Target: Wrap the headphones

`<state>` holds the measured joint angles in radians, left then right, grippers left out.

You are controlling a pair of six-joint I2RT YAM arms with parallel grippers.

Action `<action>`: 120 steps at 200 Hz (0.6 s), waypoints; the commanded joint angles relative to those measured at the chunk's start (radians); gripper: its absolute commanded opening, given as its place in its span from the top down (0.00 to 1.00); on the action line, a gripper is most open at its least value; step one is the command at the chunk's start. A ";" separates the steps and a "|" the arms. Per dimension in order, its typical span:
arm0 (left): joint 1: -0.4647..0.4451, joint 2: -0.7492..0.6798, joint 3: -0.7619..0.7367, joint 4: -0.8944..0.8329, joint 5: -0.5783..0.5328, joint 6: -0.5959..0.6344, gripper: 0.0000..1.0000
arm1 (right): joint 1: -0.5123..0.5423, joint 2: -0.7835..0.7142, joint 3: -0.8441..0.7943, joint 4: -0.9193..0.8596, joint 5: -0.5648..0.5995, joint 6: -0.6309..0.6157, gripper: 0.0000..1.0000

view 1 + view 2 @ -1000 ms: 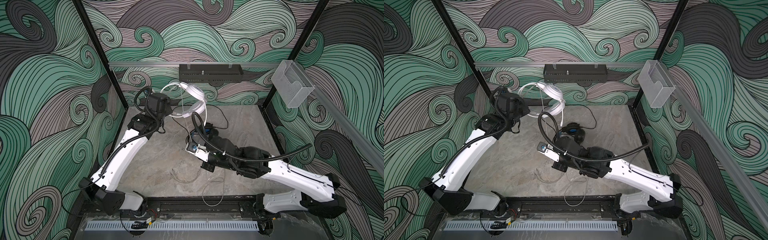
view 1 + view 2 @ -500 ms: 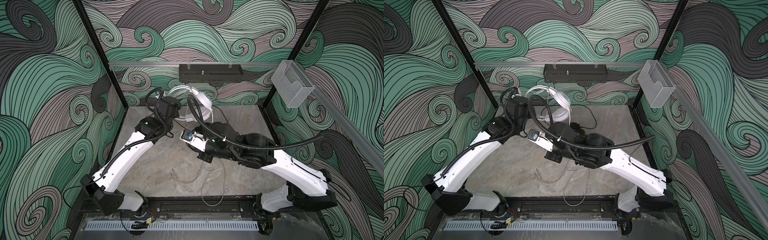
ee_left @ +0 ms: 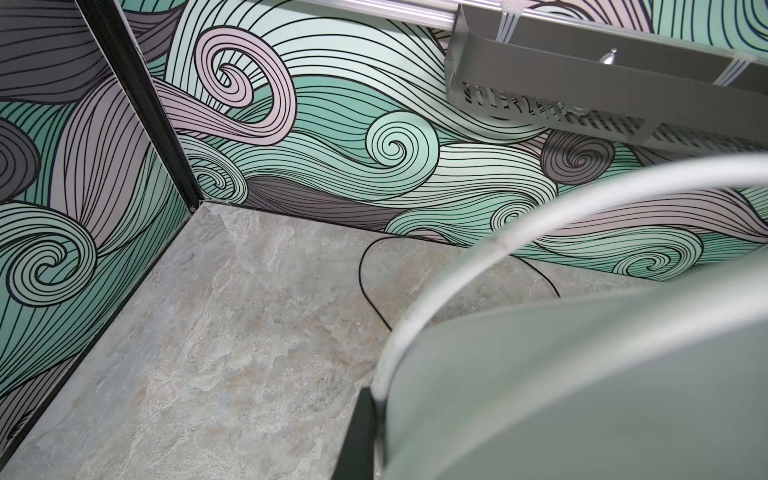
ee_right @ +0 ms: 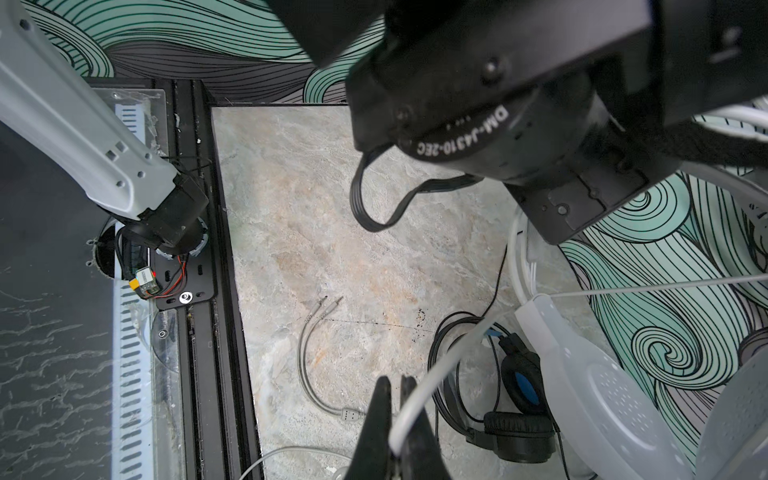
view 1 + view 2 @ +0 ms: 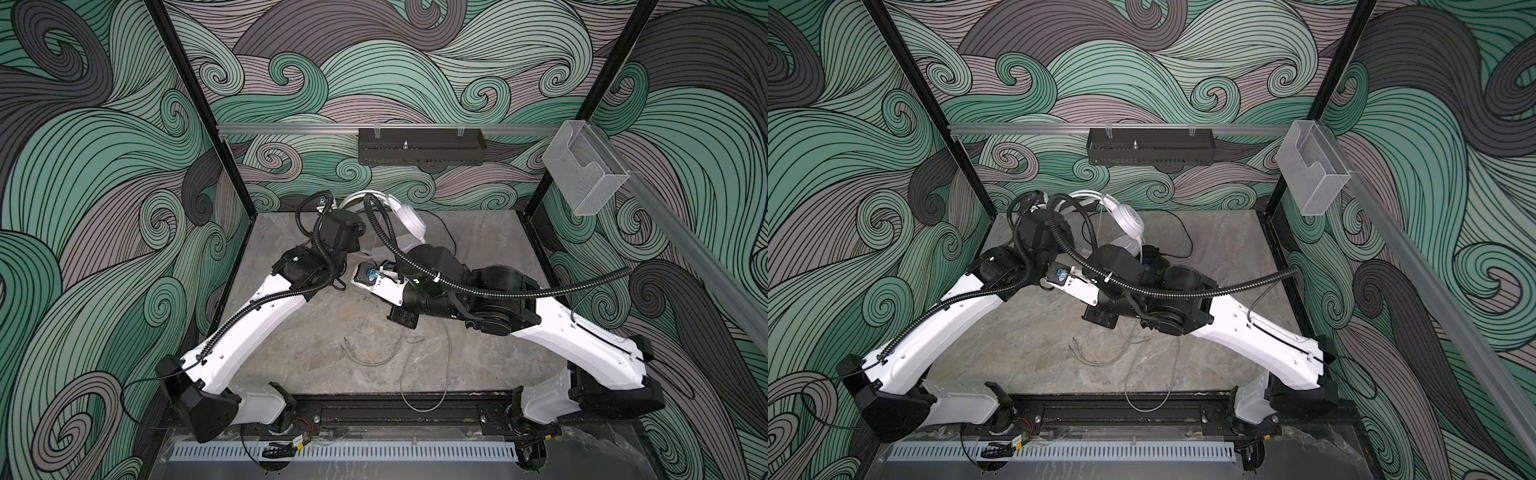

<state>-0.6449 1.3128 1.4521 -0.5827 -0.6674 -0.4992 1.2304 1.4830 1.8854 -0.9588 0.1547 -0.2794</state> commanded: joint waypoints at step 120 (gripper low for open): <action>-0.001 -0.073 -0.006 0.023 0.015 0.439 1.00 | -0.081 -0.044 0.054 -0.114 0.266 -0.259 1.00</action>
<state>-0.6449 1.2713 1.4178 -0.5709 -0.6430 -0.1883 1.1473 1.4452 1.9259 -1.0454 0.2832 -0.4473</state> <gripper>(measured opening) 0.069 0.056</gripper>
